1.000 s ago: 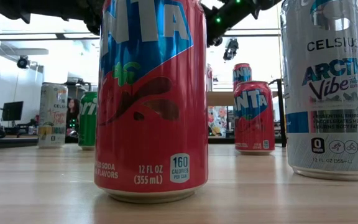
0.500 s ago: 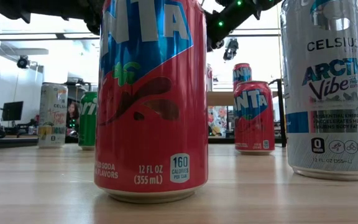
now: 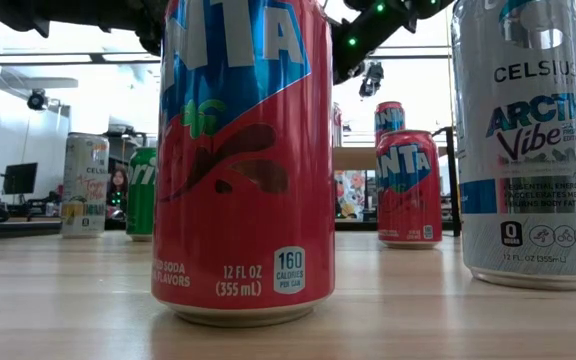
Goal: Place canned beverage on shelf
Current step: Put the top white blue soda can on the shelf
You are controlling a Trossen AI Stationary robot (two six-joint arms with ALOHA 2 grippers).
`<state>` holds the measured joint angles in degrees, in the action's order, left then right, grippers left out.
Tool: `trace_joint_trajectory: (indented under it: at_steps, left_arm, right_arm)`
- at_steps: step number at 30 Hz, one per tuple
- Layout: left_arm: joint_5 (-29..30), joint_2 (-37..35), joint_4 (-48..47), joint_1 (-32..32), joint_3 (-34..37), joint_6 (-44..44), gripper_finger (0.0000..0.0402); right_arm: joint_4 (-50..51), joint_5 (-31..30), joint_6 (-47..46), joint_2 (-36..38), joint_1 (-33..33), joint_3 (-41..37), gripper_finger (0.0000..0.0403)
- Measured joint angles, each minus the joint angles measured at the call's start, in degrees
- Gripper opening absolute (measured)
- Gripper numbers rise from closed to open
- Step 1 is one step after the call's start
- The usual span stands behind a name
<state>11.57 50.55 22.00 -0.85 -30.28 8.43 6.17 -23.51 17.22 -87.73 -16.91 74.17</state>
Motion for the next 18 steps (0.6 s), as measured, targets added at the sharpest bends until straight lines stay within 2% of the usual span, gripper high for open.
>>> trace_joint_trajectory:
  at_steps: [14,18]
  left_arm:
    - [0.0,0.02,-0.12,-0.01,0.0,-0.13,0.0321]
    - [0.0,0.02,-0.13,-0.01,0.0,-0.13,0.0321]
  right_arm:
    - [0.43,-3.03,-1.19,-2.39,0.37,0.04,0.0012]
    - [1.29,1.92,-3.21,-2.35,0.94,0.04,0.0012]
